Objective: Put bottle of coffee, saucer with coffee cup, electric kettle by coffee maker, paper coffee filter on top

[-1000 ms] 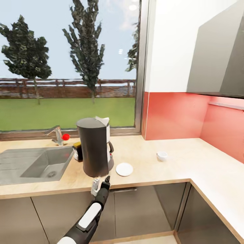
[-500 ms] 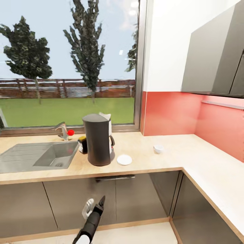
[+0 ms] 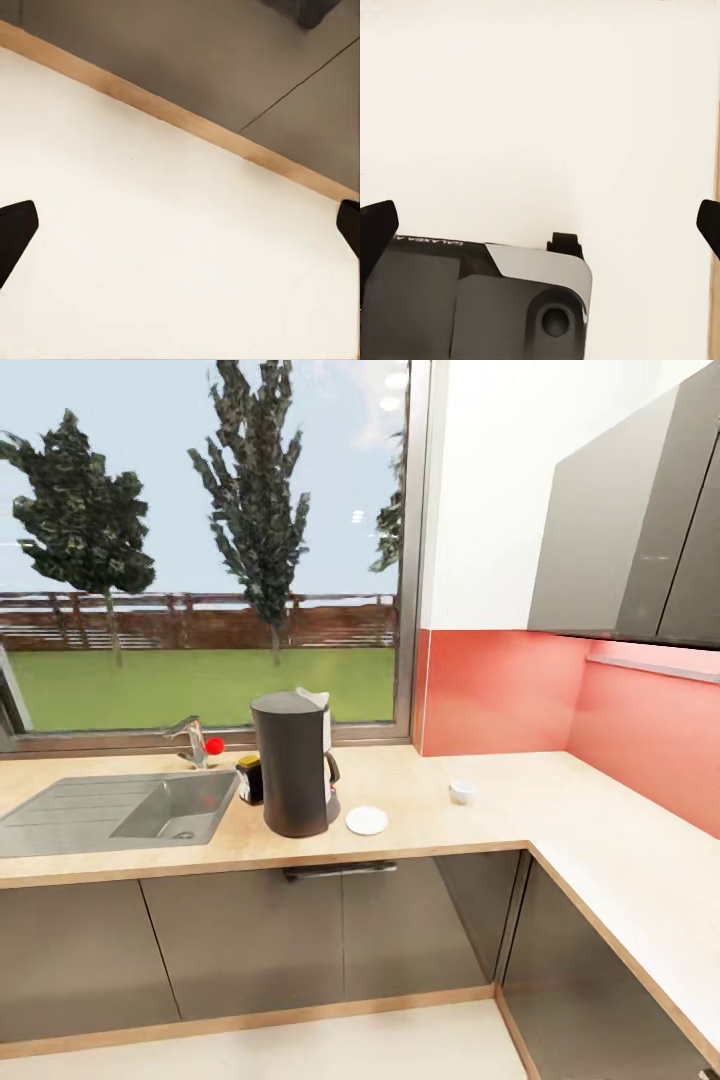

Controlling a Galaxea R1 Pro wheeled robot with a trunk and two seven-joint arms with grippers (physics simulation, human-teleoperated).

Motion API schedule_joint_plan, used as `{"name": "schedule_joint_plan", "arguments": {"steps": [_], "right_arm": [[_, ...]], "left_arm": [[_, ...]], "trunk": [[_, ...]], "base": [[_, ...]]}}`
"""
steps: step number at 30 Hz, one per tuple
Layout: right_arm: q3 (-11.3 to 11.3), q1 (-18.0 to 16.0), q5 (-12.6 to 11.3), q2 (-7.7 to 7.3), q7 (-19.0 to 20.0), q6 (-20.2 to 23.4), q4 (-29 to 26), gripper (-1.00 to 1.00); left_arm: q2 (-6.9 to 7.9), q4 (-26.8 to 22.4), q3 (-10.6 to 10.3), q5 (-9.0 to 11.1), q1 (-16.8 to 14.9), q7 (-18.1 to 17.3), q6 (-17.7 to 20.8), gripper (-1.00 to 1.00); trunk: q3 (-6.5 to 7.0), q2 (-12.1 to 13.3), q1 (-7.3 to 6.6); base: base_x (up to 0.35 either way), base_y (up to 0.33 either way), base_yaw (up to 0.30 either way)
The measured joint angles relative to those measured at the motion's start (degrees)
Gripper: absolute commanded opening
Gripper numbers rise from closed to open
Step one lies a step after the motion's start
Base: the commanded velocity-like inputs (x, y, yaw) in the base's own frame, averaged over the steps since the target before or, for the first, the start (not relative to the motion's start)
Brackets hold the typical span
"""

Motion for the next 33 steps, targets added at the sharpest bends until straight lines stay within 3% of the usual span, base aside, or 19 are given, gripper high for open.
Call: {"name": "schedule_joint_plan", "arguments": {"steps": [1,4,5,6,9,12,13,19,33], "right_arm": [[0.0,0.0,-0.1,0.00,0.0,0.0,0.0,1.00],[0.1,0.0,-0.1,0.22,0.3,-0.5,-0.1,1.00],[0.1,0.0,-0.1,0.26,0.3,-0.6,-0.1,1.00],[0.1,0.0,-0.1,0.33,0.3,-0.8,-0.1,1.00],[0.1,0.0,0.0,0.39,0.3,-1.0,-0.2,1.00],[0.1,0.0,0.0,0.47,0.2,-1.1,-0.2,1.00],[0.1,0.0,-0.1,0.53,0.3,-1.1,-0.2,1.00],[0.0,0.0,0.1,0.51,0.2,-1.1,-0.2,1.00],[0.0,0.0,-0.1,0.51,0.2,-1.1,-0.2,1.00]], "left_arm": [[0.89,0.8,-0.2,-0.9,0.0,0.0,0.1,1.00],[2.78,1.6,-0.4,-7.6,0.0,0.2,0.6,1.00],[2.99,1.6,-0.4,-8.7,0.0,0.4,0.7,1.00],[3.35,2.0,-0.3,-11.4,0.0,1.4,0.8,1.00],[3.53,3.3,-0.4,-15.3,0.0,5.4,0.9,1.00],[3.59,5.2,-0.4,-17.9,0.1,8.7,0.9,1.00],[3.56,7.7,-0.3,-19.3,0.3,10.6,0.9,1.00],[3.69,9.5,-0.1,-20.4,4.4,13.3,1.1,1.00],[3.68,9.6,-0.1,-20.3,4.8,13.4,1.1,1.00]], "trunk": [[0.00,0.0,0.00],[0.00,0.0,0.00],[0.00,0.0,0.00],[0.00,0.0,0.00],[0.00,0.0,0.00],[0.00,0.0,0.00],[-0.01,0.0,0.00],[-0.02,0.0,0.00],[-0.63,0.0,0.00]], "base": [[0.000,0.000,0.000],[0.000,0.000,0.000],[0.000,0.000,0.000],[0.000,0.000,0.000],[0.000,0.000,0.000],[0.000,0.000,0.000],[0.000,0.000,0.000],[0.000,0.000,0.073],[0.000,0.000,0.238]]}}
